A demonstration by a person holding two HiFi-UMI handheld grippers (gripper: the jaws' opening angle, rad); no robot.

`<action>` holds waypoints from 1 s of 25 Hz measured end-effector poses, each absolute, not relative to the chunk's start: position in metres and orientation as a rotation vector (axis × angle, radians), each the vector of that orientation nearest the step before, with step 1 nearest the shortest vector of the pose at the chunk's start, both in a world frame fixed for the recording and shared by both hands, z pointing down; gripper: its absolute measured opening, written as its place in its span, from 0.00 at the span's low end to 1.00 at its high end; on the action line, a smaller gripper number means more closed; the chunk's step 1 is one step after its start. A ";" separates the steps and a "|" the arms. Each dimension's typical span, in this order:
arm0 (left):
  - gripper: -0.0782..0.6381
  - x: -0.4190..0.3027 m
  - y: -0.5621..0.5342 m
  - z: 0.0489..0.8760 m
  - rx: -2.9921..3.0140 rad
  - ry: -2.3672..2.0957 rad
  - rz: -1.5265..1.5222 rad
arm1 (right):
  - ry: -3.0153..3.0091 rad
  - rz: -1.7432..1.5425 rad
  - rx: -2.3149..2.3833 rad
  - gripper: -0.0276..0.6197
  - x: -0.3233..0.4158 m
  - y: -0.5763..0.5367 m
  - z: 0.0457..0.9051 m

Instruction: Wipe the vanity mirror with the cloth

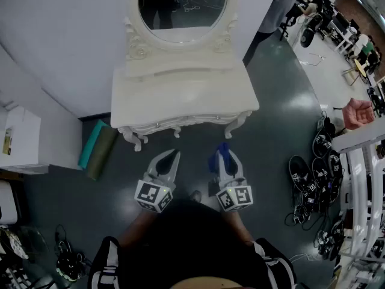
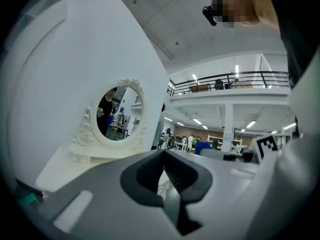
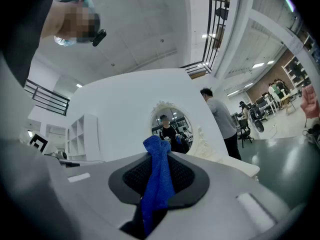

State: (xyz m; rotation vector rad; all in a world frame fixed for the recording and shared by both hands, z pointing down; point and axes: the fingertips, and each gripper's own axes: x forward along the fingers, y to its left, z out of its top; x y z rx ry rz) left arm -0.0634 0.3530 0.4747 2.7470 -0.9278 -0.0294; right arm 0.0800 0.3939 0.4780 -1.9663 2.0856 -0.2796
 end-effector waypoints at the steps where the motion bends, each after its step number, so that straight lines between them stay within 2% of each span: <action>1: 0.12 -0.062 0.352 0.474 2.746 -0.930 -0.033 | 2.088 -0.277 -1.964 0.13 0.081 0.393 0.478; 25: 0.12 -0.034 0.370 0.491 2.701 -1.012 0.027 | 2.163 -0.288 -1.907 0.14 0.107 0.406 0.497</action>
